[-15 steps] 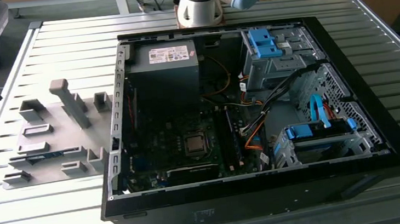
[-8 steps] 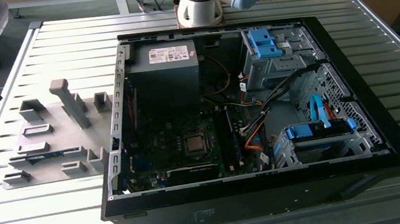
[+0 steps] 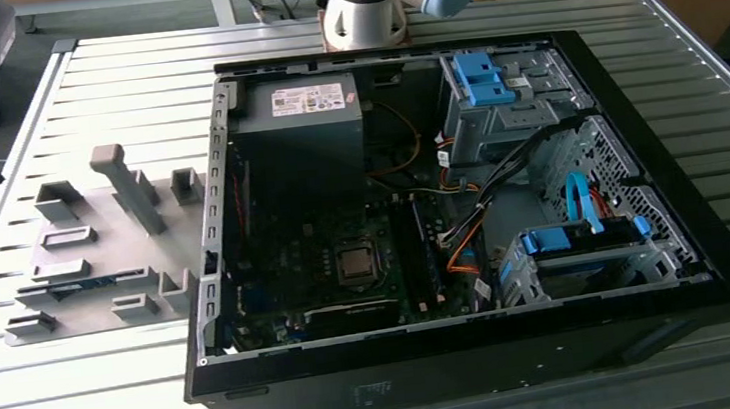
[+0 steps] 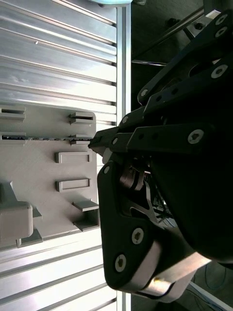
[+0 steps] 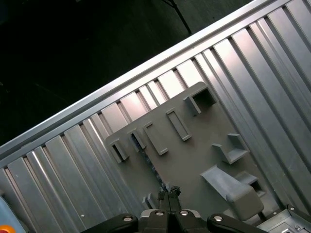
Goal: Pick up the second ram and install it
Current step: 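Pick up the second ram and move it above second insertion slot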
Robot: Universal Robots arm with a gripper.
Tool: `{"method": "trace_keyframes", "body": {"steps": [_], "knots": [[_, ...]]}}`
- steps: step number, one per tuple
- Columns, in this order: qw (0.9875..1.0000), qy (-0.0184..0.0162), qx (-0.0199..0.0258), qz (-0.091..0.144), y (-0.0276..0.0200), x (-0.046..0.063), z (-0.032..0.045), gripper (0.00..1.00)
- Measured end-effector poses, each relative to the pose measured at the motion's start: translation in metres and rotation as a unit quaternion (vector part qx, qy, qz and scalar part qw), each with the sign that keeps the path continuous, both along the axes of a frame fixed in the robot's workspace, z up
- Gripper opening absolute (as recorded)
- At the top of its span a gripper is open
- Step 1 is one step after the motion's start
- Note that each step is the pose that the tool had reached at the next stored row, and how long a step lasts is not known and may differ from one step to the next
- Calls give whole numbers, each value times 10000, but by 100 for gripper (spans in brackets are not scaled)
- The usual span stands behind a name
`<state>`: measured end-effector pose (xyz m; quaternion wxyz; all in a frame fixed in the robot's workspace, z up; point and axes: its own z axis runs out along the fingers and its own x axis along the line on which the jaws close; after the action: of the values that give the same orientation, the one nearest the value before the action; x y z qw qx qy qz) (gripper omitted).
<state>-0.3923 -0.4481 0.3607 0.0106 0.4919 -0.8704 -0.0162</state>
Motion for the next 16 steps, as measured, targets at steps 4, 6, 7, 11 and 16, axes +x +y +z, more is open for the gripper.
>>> {"method": "trace_keyframes", "body": {"steps": [4, 6, 7, 11, 16], "knots": [[10000, 0, 0, 22, 0, 0, 0, 11], [10000, 0, 0, 33, 0, 0, 0, 11], [10000, 0, 0, 38, 0, 0, 0, 11], [10000, 0, 0, 60, 0, 0, 0, 11], [9999, 0, 0, 100, 0, 0, 0, 11]]}}
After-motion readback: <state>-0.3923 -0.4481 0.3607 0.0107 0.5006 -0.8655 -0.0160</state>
